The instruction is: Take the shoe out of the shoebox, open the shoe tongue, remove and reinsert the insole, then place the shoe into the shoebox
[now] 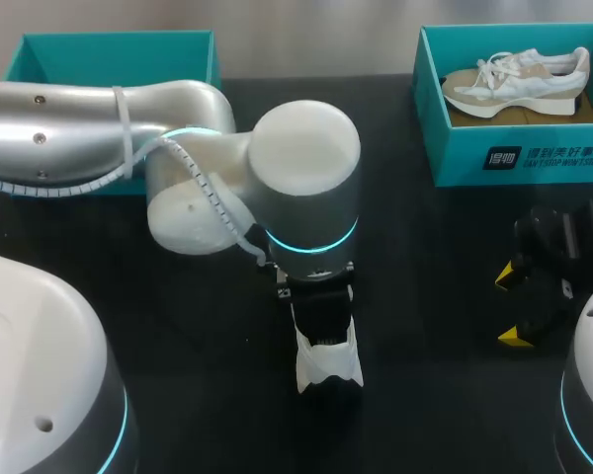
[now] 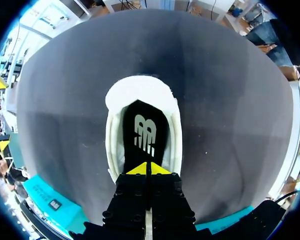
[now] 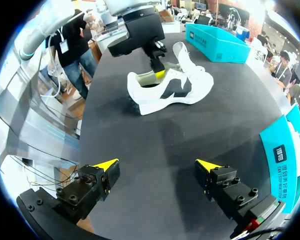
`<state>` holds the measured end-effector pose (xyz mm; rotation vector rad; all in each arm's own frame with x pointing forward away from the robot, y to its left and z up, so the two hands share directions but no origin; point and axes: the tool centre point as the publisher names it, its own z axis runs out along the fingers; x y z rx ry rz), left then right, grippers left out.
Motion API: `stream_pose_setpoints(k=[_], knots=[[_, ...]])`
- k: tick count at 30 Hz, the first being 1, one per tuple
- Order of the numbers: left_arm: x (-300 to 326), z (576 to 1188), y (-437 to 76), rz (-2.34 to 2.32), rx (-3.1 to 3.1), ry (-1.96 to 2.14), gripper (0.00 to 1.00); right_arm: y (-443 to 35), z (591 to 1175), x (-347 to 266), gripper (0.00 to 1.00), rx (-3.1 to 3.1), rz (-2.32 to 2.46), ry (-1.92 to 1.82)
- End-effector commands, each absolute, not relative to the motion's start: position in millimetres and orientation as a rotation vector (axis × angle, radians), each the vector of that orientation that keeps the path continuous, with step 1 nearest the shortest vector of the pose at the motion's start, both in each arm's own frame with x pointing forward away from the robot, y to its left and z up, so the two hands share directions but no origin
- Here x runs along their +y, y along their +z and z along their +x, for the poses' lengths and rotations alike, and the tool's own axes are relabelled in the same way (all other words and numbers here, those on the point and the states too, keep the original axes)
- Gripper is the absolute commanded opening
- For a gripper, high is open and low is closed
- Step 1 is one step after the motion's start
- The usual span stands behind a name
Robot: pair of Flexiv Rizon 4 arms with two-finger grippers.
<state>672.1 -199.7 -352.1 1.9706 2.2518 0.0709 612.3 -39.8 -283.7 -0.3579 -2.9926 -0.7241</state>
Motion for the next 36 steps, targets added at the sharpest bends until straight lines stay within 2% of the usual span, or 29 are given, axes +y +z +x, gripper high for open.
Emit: stream_pose_setpoints(k=[1, 19, 21, 23, 24, 25, 26, 36], knots=[[-200, 671, -353, 1.954, 2.254, 0.103, 0.00, -284, 612, -39, 1.00, -2.995, -0.359, -0.719], [-198, 676, -360, 1.921, 2.285, 0.182, 0.02, -284, 612, -39, 1.00, -2.995, -0.359, -0.719], [-197, 676, -360, 1.916, 2.291, 0.187, 0.31, -284, 612, -39, 1.00, -2.995, -0.359, -0.719], [-196, 675, -359, 1.905, 2.296, 0.193, 0.50, -284, 612, -39, 1.00, -2.995, -0.359, -0.719], [-196, 675, -359, 1.903, 2.299, 0.192, 0.65, -284, 612, -39, 1.00, -2.995, -0.359, -0.719], [-195, 675, -359, 1.891, 2.303, 0.197, 0.91, -284, 612, -39, 1.00, -2.995, -0.359, -0.719], [-195, 675, -359, 1.890, 2.303, 0.197, 0.98, -284, 612, -39, 1.00, -2.995, -0.359, -0.719], [-196, 680, -352, 1.862, 2.315, 0.176, 1.00, -284, 612, -39, 1.00, -2.995, -0.359, -0.719]])
